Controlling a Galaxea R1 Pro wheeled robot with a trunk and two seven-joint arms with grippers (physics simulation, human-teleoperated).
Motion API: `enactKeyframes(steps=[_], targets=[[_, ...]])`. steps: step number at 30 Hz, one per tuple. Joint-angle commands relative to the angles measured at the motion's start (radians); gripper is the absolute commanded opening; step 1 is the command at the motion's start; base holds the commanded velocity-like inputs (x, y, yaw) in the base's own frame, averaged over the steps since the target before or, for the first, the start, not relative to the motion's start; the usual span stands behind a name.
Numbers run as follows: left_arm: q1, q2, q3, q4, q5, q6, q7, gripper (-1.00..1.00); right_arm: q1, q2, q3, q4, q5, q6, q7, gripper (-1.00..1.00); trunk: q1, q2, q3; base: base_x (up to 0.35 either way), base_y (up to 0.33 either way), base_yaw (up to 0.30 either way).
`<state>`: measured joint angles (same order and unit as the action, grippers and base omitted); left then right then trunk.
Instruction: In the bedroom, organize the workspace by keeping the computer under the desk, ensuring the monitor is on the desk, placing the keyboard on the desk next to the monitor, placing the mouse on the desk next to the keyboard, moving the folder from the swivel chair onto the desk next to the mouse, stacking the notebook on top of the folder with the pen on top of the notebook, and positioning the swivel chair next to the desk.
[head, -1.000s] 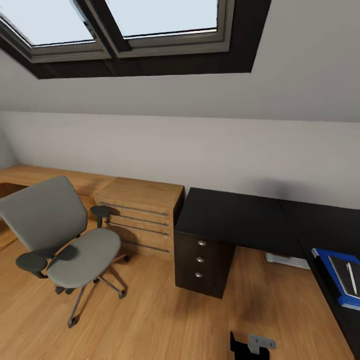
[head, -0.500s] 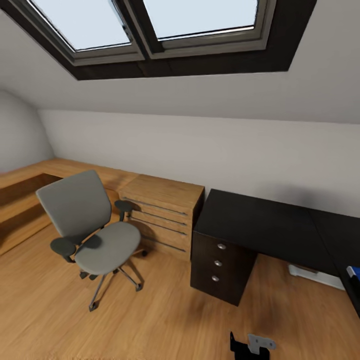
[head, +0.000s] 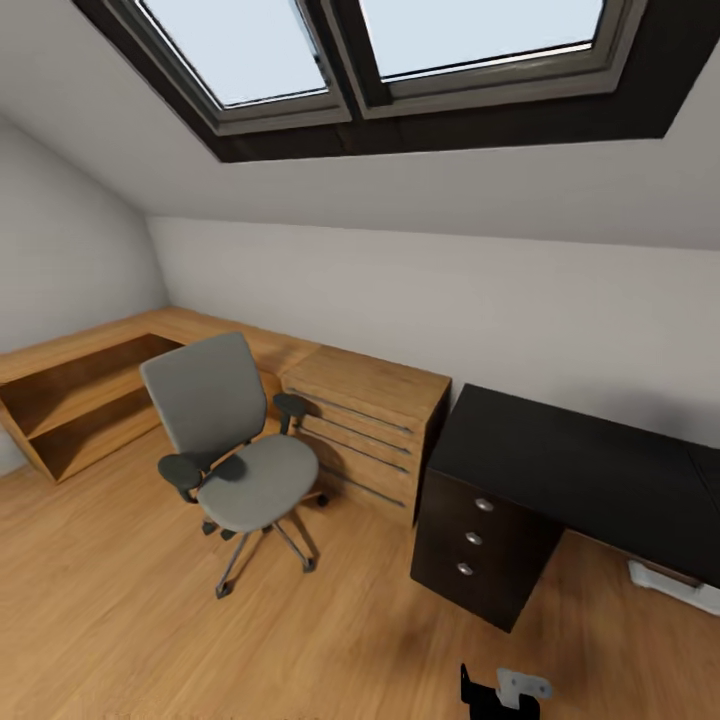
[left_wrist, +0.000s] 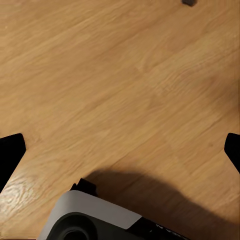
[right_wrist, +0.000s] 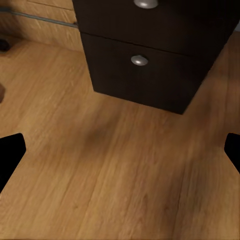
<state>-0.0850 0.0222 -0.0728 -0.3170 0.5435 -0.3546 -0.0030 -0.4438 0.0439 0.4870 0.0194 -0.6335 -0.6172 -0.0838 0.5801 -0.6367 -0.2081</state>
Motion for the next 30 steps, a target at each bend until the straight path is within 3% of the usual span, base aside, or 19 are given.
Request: enactKeyframes(steps=[1,23,30], targets=[[-0.001,0.001,-0.008,0.001,0.01,-0.004,0.0,1.0,-0.001,0.0,0.008,0.002,0.002,-0.003,-0.008,1.0,0.0,-0.001,-0.001,0.0,0.0,0.286],[-0.001,-0.001,-0.008,0.001,0.01,-0.004,0.0,1.0,-0.001,0.0,0.008,0.001,0.001,-0.003,-0.008,1.0,0.0,-0.001,-0.001,0.0,0.0,0.286],[-0.001,-0.001,-0.007,0.001,0.01,-0.004,0.0,1.0,-0.001,-0.017,0.006,-0.001,0.001,-0.003,-0.008,1.0,0.0,-0.001,-0.001,0.0,0.0,0.286]])
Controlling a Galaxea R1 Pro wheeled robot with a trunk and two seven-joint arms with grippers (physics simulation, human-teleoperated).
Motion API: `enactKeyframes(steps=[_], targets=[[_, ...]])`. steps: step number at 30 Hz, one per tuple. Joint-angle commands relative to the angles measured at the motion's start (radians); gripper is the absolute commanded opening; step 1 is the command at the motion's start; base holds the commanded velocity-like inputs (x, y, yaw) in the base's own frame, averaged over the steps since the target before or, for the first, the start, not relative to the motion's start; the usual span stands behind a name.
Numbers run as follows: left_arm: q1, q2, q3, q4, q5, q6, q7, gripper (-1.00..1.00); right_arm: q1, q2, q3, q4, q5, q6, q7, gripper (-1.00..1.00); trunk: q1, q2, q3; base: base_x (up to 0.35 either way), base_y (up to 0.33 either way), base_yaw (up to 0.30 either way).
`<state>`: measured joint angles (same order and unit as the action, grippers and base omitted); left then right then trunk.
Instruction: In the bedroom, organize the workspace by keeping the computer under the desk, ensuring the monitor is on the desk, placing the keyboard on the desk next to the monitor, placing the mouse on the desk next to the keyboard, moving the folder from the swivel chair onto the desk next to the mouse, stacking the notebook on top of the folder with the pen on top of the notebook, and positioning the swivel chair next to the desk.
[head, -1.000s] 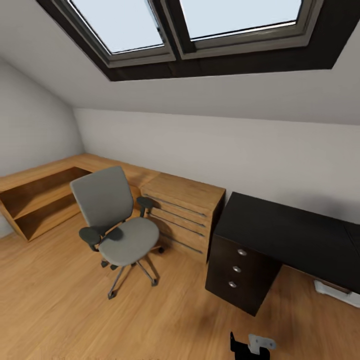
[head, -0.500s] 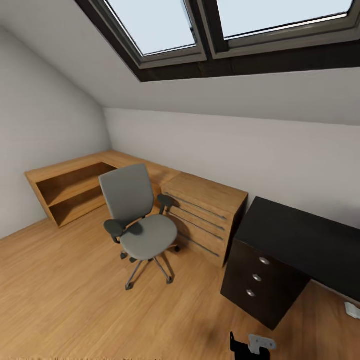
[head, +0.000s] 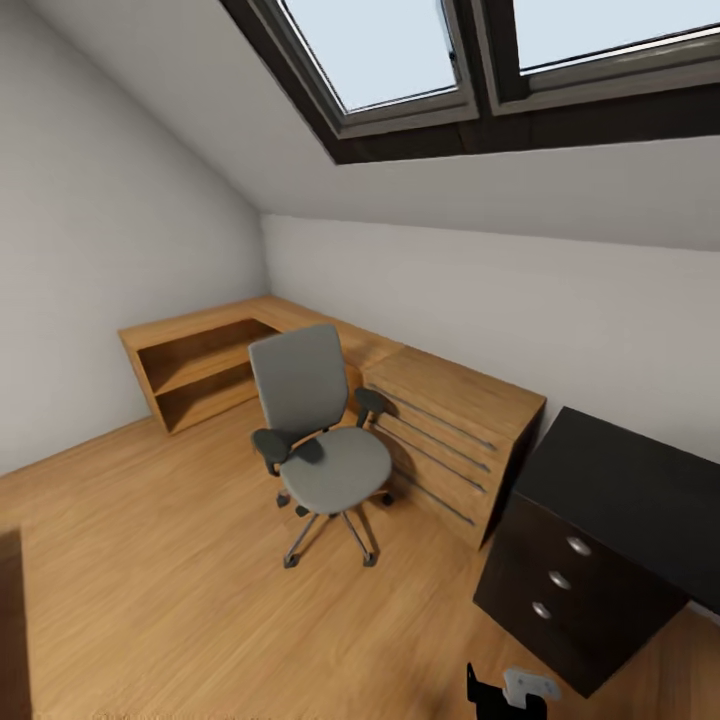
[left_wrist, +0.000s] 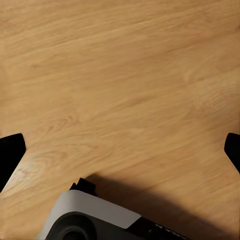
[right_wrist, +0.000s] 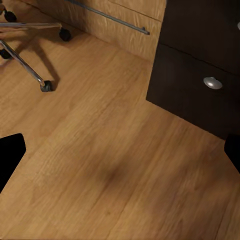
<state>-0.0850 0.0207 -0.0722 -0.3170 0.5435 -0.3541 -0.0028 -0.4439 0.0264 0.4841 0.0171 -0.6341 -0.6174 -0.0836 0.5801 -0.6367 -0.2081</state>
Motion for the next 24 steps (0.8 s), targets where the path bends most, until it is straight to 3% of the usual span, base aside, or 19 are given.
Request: enactKeyframes(steps=[1,18,24], targets=[[-0.001,0.001,-0.008,0.001,0.01,-0.005,0.0,1.0,-0.001,-0.006,0.009,-0.001,0.002,-0.002,-0.008,1.0,0.0,-0.001,-0.001,0.0,0.0,0.286],[-0.001,0.001,-0.008,0.001,0.01,-0.004,0.0,1.0,-0.001,-0.019,0.01,-0.009,0.004,-0.002,-0.007,1.0,0.0,-0.001,-0.005,0.0,0.0,0.283],[-0.001,0.001,-0.009,0.001,0.01,-0.003,0.0,1.0,-0.001,-0.019,0.011,-0.009,0.004,-0.004,-0.007,1.0,0.0,-0.001,-0.007,0.017,-0.151,0.224]])
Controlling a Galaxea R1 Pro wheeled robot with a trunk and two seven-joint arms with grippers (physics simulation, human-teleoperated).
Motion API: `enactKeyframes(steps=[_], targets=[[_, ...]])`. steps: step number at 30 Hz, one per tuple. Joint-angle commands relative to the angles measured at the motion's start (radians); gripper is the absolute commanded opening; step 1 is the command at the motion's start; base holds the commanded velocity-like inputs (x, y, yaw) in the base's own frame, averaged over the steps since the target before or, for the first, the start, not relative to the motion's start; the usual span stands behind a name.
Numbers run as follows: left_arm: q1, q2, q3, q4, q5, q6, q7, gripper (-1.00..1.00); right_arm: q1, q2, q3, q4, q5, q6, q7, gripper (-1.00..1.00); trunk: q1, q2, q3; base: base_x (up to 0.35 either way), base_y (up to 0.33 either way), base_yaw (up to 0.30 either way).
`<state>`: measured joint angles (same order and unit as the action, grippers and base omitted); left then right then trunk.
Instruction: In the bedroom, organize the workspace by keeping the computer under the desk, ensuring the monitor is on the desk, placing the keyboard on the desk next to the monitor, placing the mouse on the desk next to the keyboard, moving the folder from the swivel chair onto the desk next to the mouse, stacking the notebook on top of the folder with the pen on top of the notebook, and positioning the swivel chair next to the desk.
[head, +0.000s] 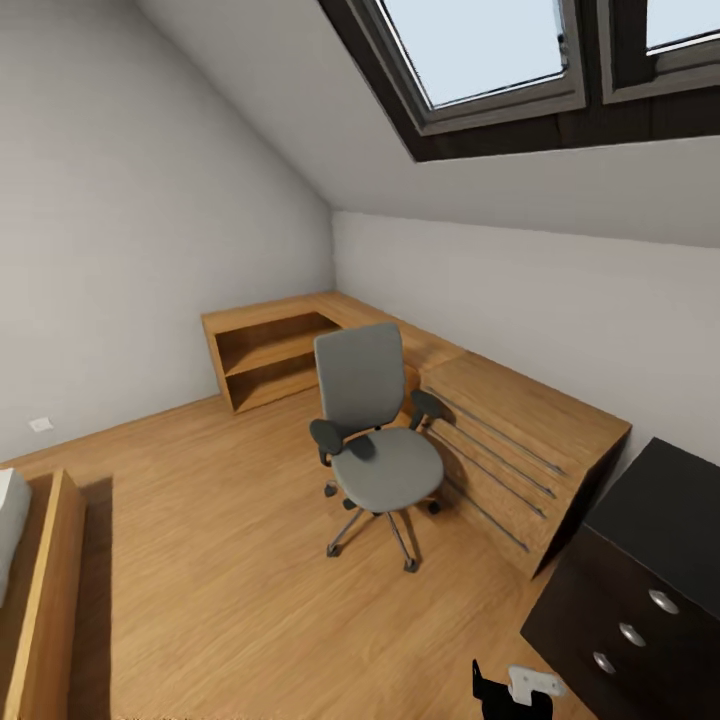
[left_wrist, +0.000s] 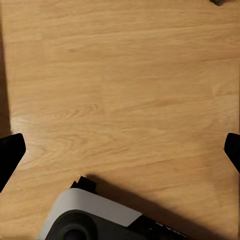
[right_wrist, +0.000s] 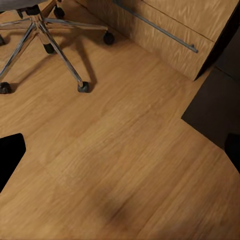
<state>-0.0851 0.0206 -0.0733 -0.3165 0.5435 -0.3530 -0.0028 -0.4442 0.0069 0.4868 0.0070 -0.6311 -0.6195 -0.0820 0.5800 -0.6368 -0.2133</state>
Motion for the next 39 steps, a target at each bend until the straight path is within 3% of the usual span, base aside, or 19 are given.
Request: enactKeyframes(steps=[1,11,27,39], targets=[[-0.001,0.001,-0.008,0.001,0.01,-0.004,0.0,1.0,-0.001,0.0,0.009,0.001,0.001,-0.002,-0.009,1.0,0.0,-0.001,-0.002,0.055,-0.262,0.11],[-0.001,0.0,-0.008,0.001,0.01,-0.004,0.0,1.0,-0.001,0.001,0.011,0.001,0.003,-0.009,-0.008,1.0,0.0,-0.001,-0.002,0.068,-0.243,0.03],[-0.001,0.002,-0.006,0.001,0.011,-0.006,0.0,1.0,-0.001,0.002,0.012,0.001,0.004,-0.008,-0.008,1.0,0.0,-0.001,-0.002,0.007,-0.018,0.007],[-0.001,0.001,-0.008,0.001,0.01,-0.006,0.0,1.0,-0.001,0.005,0.013,0.001,0.004,-0.009,-0.009,1.0,0.0,-0.001,-0.002,0.0,0.0,0.258]])
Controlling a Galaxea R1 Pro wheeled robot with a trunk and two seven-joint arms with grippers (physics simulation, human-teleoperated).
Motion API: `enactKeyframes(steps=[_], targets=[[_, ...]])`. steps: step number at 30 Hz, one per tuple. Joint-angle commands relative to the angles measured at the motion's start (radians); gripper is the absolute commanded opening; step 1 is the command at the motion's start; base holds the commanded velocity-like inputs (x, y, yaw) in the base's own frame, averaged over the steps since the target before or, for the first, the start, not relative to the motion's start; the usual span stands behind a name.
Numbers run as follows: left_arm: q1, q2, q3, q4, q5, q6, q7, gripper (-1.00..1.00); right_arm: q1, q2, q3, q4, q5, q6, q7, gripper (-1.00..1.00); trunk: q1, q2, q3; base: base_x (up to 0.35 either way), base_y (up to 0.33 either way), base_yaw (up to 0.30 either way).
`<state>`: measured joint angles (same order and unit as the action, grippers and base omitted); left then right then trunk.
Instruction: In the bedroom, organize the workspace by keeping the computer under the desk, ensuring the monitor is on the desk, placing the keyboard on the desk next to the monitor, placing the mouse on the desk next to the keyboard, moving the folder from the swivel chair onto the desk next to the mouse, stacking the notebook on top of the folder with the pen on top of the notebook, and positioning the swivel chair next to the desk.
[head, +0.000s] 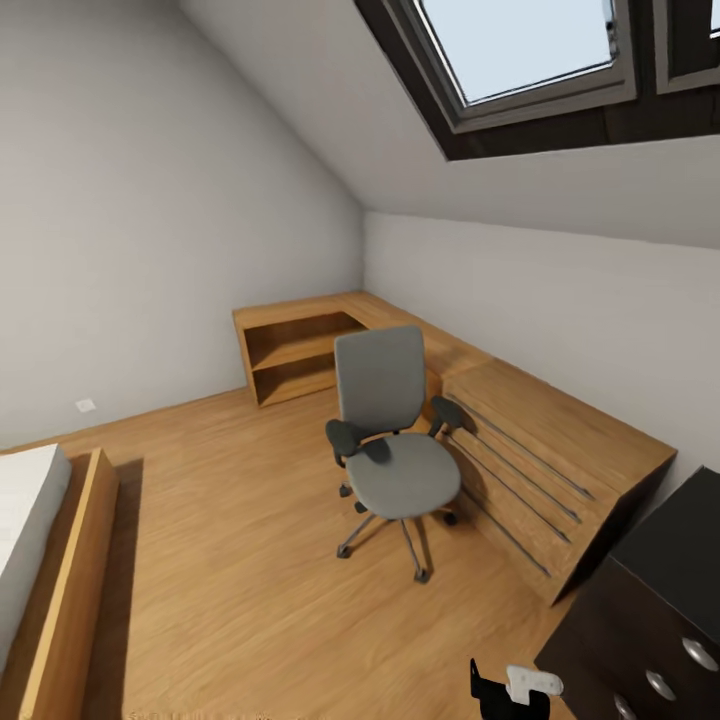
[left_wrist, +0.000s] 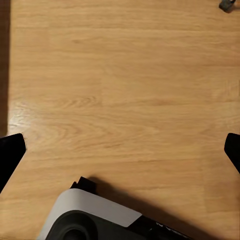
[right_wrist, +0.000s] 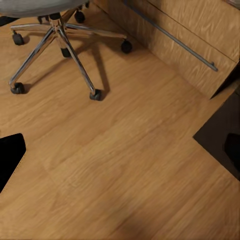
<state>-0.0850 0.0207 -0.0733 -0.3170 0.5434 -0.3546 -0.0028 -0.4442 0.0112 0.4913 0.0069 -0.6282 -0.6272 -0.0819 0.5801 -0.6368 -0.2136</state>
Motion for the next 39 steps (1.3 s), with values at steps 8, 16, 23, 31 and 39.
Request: enactKeyframes(steps=[8,16,23,31,39], targets=[[-0.001,0.001,-0.008,0.001,0.01,-0.004,0.0,1.0,-0.001,0.002,0.009,0.001,0.001,-0.007,-0.009,1.0,0.0,-0.001,0.003,0.0,0.0,0.272],[-0.001,0.0,-0.008,0.001,0.009,-0.004,0.0,1.0,-0.001,0.003,0.009,0.001,0.001,-0.011,-0.009,1.0,0.0,-0.001,0.011,0.0,0.0,0.234],[-0.001,0.0,-0.008,0.001,0.009,-0.004,0.0,1.0,-0.001,0.003,0.009,0.001,0.002,-0.043,-0.009,1.0,0.0,-0.001,0.019,0.0,0.0,0.203],[-0.001,-0.001,-0.008,0.001,0.009,-0.004,-0.001,1.0,-0.001,0.001,0.009,0.002,0.002,-0.058,-0.009,1.0,0.0,-0.001,0.03,0.0,0.0,0.159],[-0.001,-0.001,-0.008,0.001,0.009,-0.004,-0.002,1.0,-0.001,0.001,0.009,0.003,0.004,-0.062,-0.008,1.0,0.0,-0.001,0.042,0.0,0.0,0.034]])
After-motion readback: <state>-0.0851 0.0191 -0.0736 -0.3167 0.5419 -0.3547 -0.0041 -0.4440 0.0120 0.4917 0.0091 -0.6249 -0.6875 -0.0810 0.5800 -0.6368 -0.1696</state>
